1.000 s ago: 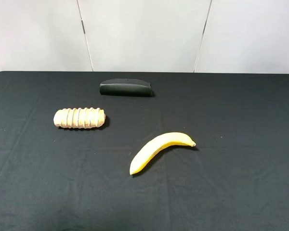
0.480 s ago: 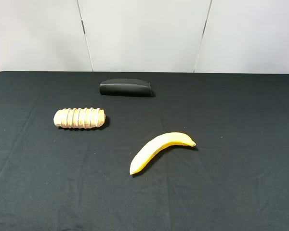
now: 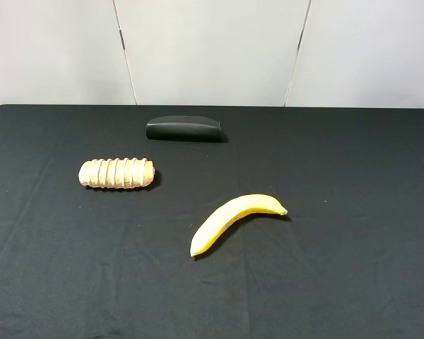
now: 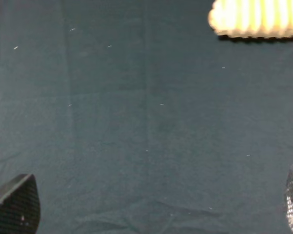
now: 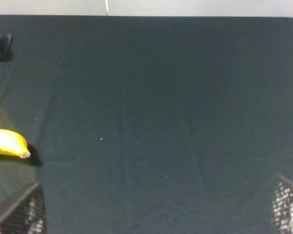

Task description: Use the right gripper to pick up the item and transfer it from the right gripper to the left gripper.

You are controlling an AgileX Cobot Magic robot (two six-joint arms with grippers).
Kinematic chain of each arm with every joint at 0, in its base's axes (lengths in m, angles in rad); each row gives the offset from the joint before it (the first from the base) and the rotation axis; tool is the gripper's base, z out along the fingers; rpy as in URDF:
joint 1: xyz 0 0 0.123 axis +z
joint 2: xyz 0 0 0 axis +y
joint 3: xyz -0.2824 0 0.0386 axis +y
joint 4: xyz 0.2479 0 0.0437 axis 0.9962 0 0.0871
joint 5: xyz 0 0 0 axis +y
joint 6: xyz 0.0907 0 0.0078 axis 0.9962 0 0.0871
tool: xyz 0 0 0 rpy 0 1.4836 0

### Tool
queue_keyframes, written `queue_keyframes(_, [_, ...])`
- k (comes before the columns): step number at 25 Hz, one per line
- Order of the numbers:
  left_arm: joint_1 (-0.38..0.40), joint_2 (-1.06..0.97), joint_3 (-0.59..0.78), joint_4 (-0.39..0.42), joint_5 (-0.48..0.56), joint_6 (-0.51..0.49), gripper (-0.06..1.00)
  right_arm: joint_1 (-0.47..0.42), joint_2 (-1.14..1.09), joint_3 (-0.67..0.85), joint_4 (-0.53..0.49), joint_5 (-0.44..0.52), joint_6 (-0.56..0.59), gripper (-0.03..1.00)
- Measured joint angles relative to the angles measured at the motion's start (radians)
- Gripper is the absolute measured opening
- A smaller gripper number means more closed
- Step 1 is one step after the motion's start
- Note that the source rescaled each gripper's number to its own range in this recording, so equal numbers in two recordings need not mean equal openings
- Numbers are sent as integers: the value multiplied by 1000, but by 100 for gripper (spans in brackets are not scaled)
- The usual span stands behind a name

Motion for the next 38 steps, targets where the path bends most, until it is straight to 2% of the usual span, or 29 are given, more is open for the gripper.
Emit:
queue_keyframes(5, [37,-90,76,-27,-45,61,100,0,0,0,0,0,0,100])
queue_keyframes(13, [38,-188,83,-80,-62,145,100,0,0,0,0,0,0,100])
queue_keyframes(38, [38,-188,83,-82,-62,154,100,0,0,0,0,0,0,100])
